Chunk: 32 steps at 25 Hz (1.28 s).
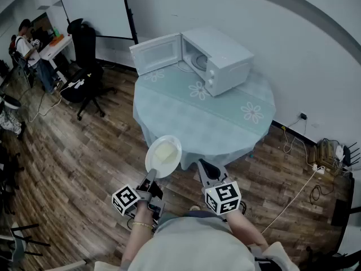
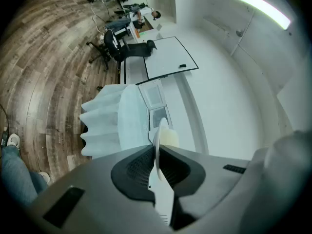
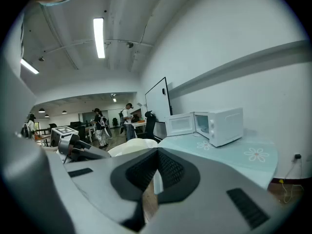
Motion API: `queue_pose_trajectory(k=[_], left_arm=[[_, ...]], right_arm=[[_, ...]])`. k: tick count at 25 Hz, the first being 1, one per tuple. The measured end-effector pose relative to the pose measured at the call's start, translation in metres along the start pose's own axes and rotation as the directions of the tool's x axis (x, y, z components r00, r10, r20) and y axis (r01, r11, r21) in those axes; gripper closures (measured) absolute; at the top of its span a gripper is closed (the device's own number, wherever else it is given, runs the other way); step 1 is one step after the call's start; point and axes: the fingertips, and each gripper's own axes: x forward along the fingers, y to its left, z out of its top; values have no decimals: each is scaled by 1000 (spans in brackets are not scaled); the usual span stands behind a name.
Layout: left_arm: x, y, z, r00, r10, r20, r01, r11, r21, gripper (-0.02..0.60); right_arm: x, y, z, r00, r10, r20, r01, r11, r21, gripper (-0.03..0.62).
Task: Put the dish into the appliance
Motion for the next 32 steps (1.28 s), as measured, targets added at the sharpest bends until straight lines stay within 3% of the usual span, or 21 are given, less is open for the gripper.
queue_pose_trajectory(k=[5,22,32], left_arm=[[-1,-1,-1,1000,-3,-26,2,999,-35,551],[9,-11,-24,1000,-12,-15,12,1000,-12,551],[15,-14,-16,1000,-3,8,3,1000,-11,549]], right_arm=[[-3,2,4,999,-17,27,17,1000,14,589],[-13,-9,0,1000,14,21,-14,1000,-7,589],[1,-9,2,998,56,12,-56,998,10,589]])
